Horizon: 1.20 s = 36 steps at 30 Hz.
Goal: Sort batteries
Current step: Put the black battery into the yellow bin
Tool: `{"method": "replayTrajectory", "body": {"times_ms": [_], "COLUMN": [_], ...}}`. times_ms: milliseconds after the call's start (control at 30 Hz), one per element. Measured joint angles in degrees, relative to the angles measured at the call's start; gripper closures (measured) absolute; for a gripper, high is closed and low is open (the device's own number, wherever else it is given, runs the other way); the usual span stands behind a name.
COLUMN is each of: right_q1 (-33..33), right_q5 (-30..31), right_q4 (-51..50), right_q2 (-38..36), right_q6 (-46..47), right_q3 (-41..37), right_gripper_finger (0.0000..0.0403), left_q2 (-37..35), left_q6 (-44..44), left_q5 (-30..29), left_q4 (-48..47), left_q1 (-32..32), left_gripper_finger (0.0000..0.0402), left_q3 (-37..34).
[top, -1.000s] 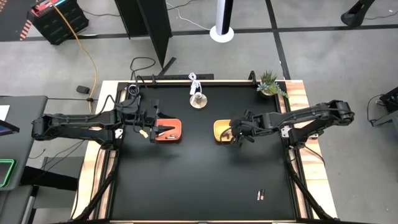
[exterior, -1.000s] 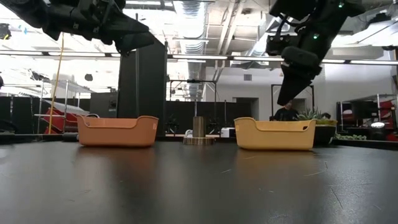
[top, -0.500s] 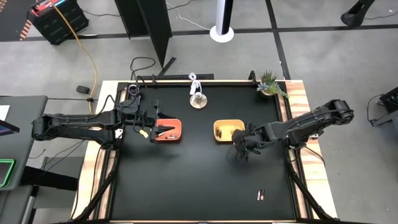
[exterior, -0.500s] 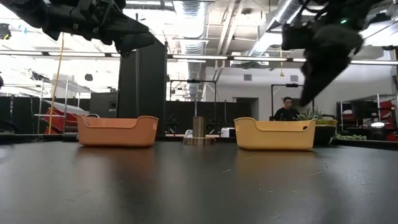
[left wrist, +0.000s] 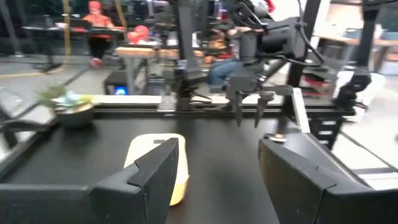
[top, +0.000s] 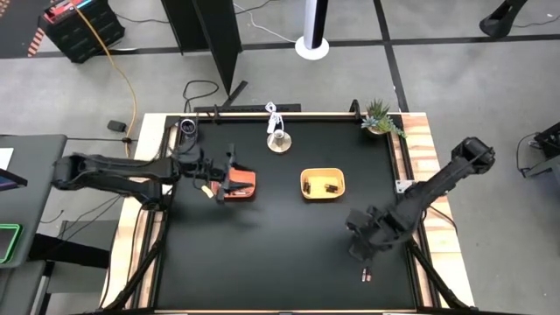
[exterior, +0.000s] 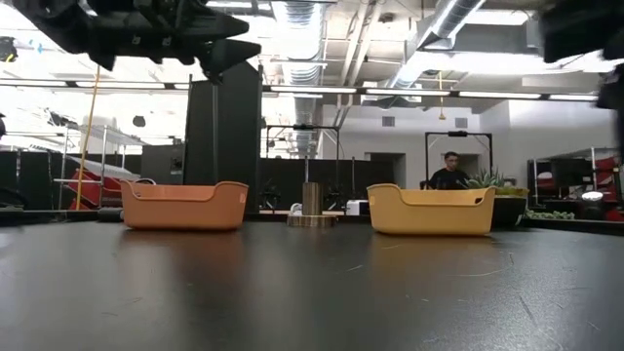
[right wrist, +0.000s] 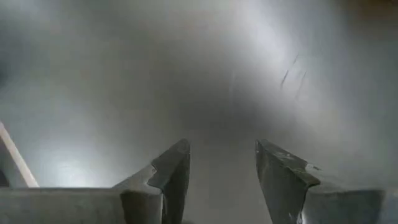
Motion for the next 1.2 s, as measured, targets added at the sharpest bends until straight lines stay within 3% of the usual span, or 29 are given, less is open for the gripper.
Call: {"method": "replayTrajectory", "body": {"times_ms": [267,567,800,1200], "right_q1": [10.3,19.2,22.0,21.7], "right_q5": [0.0,0.0,0.0,-1.0], "right_q4": [0.1,5.3,2.9,1.7], "right_q2": [4.7,11.4,15.4,21.3], "right_q6": [23.6,43.4,48.2,48.4], "right_q3": [0.0,0.2,4.3,8.0], "right_gripper_finger": [0.021,0.021,0.021,0.021], "left_q2": [10.5,12.0,12.0,12.0], "left_q6": [-0.5,-0.1,0.4,0.2], "left_q5": [0.5,0.5,0.5,0.5], "left_q4": [8.1,10.0,10.4,10.6], "left_q1": [-3.1,-3.9,-3.9,-3.9], "left_gripper_finger": [0.0184,0.0184,0.0184,0.0184], "left_q3": [0.0,0.0,0.0,0.0]}}
